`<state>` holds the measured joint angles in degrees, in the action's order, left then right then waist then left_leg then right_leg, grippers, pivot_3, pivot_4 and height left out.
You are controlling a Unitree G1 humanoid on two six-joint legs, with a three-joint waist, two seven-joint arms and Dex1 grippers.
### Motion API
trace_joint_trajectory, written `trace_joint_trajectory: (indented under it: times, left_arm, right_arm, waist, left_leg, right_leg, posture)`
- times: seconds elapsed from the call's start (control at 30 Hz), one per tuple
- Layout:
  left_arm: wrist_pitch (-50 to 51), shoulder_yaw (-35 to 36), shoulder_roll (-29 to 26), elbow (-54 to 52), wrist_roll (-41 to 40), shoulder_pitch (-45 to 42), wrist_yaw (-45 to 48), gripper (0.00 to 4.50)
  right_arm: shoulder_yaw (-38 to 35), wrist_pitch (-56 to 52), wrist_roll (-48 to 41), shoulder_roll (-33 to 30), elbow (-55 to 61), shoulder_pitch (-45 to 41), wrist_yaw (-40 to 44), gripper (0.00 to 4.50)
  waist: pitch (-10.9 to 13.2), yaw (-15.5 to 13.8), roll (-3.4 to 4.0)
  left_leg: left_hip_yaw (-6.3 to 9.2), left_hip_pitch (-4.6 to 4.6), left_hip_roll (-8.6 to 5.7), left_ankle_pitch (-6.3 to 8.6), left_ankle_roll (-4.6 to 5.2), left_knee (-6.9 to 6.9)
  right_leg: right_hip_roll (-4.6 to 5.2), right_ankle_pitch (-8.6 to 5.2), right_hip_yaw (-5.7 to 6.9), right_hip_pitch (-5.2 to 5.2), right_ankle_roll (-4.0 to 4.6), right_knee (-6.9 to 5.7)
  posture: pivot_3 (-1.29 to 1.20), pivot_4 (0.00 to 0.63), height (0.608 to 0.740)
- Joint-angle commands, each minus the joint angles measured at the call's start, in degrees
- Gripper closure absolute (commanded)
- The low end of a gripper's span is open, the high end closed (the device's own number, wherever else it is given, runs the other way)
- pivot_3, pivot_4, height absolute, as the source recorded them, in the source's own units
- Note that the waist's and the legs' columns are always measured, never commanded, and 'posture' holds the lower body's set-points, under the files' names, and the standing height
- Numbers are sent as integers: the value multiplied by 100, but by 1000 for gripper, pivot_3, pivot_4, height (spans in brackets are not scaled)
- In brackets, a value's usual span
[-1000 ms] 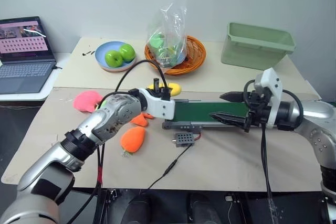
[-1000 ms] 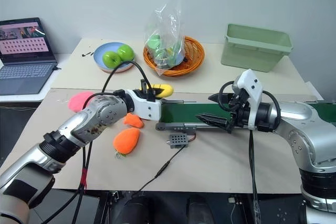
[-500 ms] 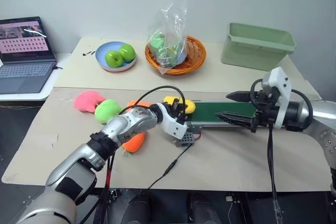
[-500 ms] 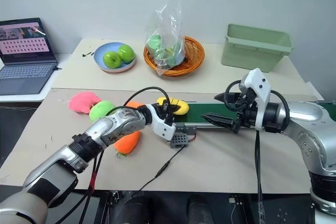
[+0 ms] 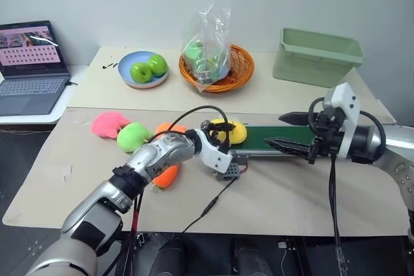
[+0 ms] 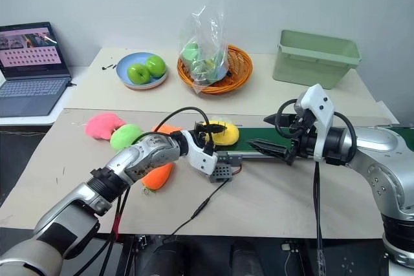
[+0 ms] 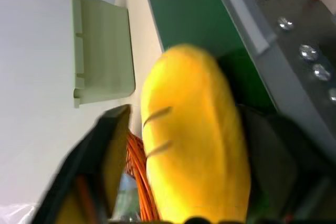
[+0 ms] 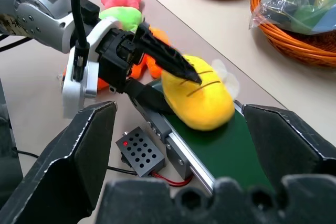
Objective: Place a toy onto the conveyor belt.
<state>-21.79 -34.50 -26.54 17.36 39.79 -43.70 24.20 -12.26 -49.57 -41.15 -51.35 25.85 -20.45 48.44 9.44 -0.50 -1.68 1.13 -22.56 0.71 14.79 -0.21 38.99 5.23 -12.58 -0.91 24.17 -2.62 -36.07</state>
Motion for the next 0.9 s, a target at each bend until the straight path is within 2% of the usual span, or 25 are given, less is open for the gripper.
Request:
trace_joint_trajectory:
  times: [0.03,0.2,0.33,0.37,0.47,0.53,0.67,0.9]
  left_arm:
    - [367,396,-10,-612,-508,158,560,16]
    - [1088,922,-149,-1538,-1272,478,1451,16]
    - [2102,1453,-343,-2419,-2336,828,2388,16]
    - [2464,1617,-331,-2626,-2623,922,2527,16]
    - [4378,2525,-293,-3351,-4078,1190,2977,16]
    - [5308,3111,-257,-3617,-4777,1237,2941,16]
    - [6258,3841,-382,-3979,-5302,1368,2590,16]
    - [7290,4839,-479,-4618,-6026,1931,1977,16]
  right_arm:
    - [-116,144,-26,-45,42,-96,18,0]
    - [-45,170,-9,-46,-31,-207,47,0]
    - [23,283,105,-147,-101,-251,178,0]
    - [47,326,151,-174,-133,-262,224,0]
    - [159,480,271,-231,-290,-355,410,0]
    - [262,581,356,-247,-401,-441,521,0]
    - [471,713,473,-230,-585,-646,750,0]
    - [770,893,629,-170,-942,-1002,1074,0]
  waist:
    - [0,8,1]
    - [0,4,1]
    - [-1,11,2]
    - [-1,10,2]
    - [-1,21,2]
    - [0,46,3]
    - [0,98,3]
    - [0,135,3]
  left_leg:
    - [0,0,0,0,0,0]
    - [0,0,1,0,0,1]
    - [1,2,2,0,0,2]
    - [1,3,2,0,0,2]
    - [1,3,3,0,0,2]
    - [3,4,5,0,0,5]
    - [5,13,6,0,0,5]
    - [6,14,6,0,0,4]
  right_leg:
    - [0,0,0,0,0,0]
    - [1,0,-1,1,0,-2]
    - [-1,0,-1,0,0,-3]
    - [0,0,-1,-1,0,-3]
    - [0,0,-1,-1,0,-2]
    - [-2,-1,0,-1,-1,-6]
    - [-4,-1,0,-8,-1,-7]
    - [-3,-1,-2,-7,-1,-7]
  posture:
    - [0,150,740]
    - [0,150,740]
    - [0,150,740]
    - [0,150,740]
    - [0,150,740]
    - [0,150,740]
    - [0,150,740]
    - [0,150,740]
